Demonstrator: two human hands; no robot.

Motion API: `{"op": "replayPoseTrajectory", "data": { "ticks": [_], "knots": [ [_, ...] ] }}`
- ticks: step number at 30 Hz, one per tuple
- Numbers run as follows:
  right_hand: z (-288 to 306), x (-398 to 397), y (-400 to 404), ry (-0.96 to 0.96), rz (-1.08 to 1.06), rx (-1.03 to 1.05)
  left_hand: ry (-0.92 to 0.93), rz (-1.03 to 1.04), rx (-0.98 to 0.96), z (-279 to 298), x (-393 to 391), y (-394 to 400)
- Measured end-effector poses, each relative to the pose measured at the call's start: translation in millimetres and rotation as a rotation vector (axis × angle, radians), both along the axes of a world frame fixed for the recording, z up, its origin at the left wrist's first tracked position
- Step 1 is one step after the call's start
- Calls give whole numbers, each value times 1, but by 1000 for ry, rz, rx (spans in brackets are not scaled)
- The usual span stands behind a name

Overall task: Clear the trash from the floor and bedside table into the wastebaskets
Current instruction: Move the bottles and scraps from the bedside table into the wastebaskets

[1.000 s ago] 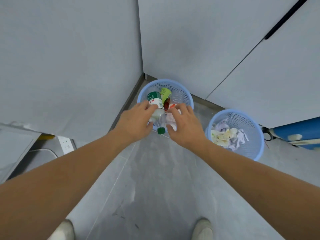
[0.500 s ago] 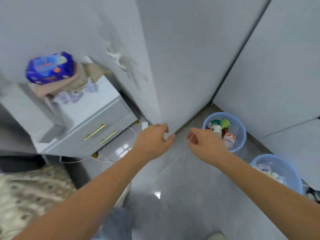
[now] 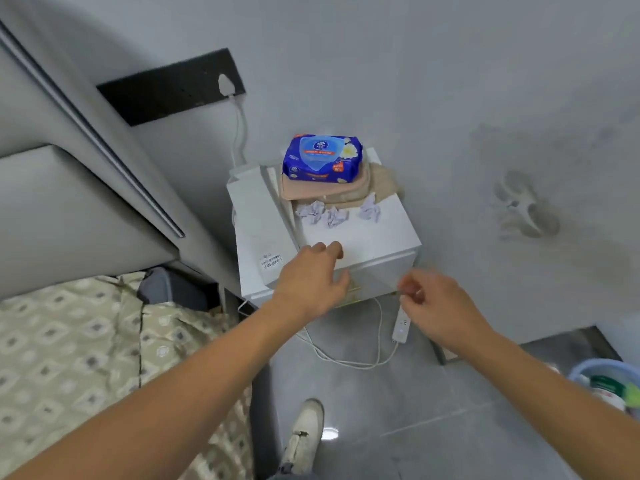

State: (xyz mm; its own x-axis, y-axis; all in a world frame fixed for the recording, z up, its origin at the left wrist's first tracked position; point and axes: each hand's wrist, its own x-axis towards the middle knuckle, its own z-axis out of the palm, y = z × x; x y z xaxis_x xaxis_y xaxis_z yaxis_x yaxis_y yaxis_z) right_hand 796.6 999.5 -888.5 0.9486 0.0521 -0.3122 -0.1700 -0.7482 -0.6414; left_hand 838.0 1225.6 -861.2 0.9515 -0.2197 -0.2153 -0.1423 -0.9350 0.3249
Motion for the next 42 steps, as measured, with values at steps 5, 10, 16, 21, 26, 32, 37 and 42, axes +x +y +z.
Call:
{"op": "replayPoseTrajectory", "data": {
  "ticks": [5,10,16,21,26,32,37,42],
  "knots": [
    [-31,77,27,-80,0,-111,33,-30,76,-30,86,28],
    [-64,152,49,-131,-12,-175,146,-99,172,-67,159,34],
    [-105,207,68,-164,61,-214,96,-146,249,-109,185,30],
    [-124,213,77,-178,157,-227,94,-139,254,-124,182,20],
    [-130,207,88,-231,225,-329,123,-219,220,-125,176,22],
    [-141,195,88,-296,220,-261,105,-266,147,-116,173,21],
    [-146,163,62,-348,101,-210,88,-262,159,-106,170,17],
    [-135,128,32,-380,1,-196,51,-300,132,-93,146,-3]
  ]
}}
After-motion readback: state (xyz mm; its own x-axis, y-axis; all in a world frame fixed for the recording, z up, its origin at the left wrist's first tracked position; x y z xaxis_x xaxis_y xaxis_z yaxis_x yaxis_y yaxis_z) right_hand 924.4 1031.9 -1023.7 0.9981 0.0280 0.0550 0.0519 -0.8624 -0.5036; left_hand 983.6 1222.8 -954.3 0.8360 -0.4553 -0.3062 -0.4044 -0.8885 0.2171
